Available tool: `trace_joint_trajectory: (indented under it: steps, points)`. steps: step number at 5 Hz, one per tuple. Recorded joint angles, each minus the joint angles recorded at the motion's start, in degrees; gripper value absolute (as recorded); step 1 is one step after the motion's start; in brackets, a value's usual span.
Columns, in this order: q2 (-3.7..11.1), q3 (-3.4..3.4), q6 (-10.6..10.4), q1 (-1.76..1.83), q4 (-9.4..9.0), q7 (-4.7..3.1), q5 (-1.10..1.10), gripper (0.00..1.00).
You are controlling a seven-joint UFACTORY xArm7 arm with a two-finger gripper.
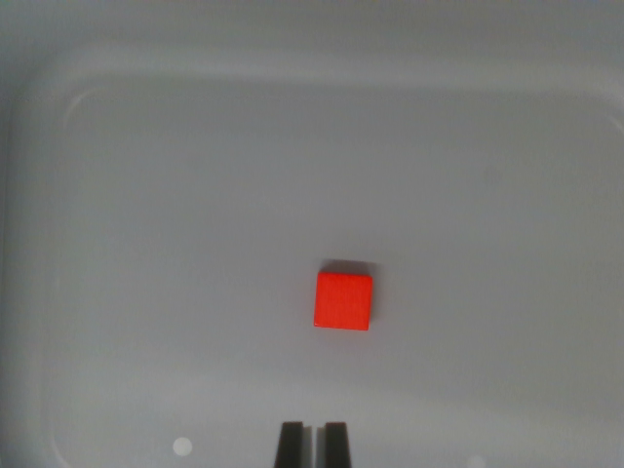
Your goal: Reach red block
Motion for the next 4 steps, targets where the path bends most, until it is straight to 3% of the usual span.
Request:
trace_joint_trajectory:
  steps: [3, 4]
  points:
    - [0.34, -0.02, -1.19, -0.03, -0.87, -0.01, 0.03, 0.00]
    - [0.74, -0.05, -2.64, -0.06, -1.93, -0.02, 0.06, 0.00]
